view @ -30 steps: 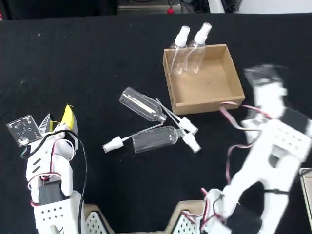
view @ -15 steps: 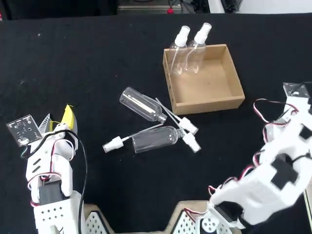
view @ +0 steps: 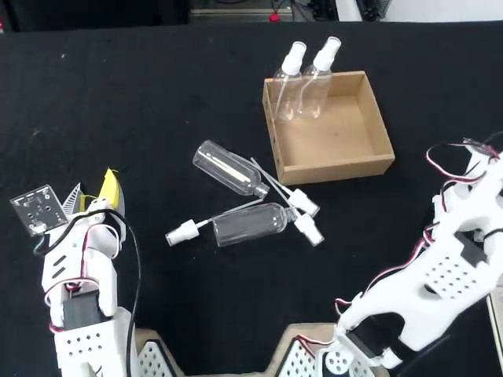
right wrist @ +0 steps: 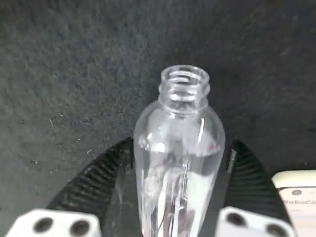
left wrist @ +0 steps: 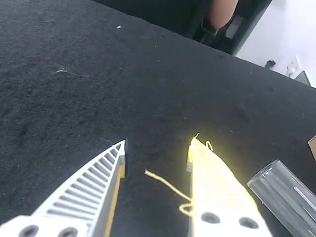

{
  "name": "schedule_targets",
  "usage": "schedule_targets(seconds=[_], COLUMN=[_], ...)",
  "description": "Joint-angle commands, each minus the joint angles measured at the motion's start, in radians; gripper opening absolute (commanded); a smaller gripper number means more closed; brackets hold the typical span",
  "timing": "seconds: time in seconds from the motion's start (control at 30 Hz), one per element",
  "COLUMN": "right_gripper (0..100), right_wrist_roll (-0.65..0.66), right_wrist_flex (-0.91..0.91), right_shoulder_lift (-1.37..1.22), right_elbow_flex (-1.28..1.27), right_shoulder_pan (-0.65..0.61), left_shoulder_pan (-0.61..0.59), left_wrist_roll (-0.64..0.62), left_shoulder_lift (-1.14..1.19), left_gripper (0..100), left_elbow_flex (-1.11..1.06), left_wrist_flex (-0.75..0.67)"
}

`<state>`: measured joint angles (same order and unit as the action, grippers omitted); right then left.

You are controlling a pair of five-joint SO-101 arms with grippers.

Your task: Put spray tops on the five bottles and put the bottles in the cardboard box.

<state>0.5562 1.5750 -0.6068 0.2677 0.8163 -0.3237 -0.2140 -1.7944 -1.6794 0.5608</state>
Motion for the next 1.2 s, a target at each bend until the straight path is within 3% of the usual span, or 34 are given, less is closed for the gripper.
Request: schedule_targets(seconds=[0.0,0.27,0.53,0.77,1.17], right_gripper=[26.8,25.2,1.9,1.2,1.1], right_wrist_roll=[0.011,0.012,0.044,0.048,0.003], right_wrist_flex=[0.048,0.051,0.146,0.186,0.176], right_shoulder_lift=[-0.031,-0.099,-0.099,-0.099,-0.084], right_elbow_flex=[0.104,0.213,0.409,0.570,0.576], right_shoulder_pan=[0.012,0.017,0.015,0.008,0.008], left_shoulder_pan=[0.010,0.010,0.010,0.010,0.010], left_wrist_roll=[0.009,0.009,0.009,0.009,0.009], left_shoulder_lift=[-0.003,-0.003,-0.003,-0.003,-0.003], left_gripper=[20,20,20,20,20], left_elbow_flex=[-0.021,-0.021,-0.021,-0.021,-0.021], left_wrist_flex=[-0.018,-0.020,-0.023,-0.023,-0.023])
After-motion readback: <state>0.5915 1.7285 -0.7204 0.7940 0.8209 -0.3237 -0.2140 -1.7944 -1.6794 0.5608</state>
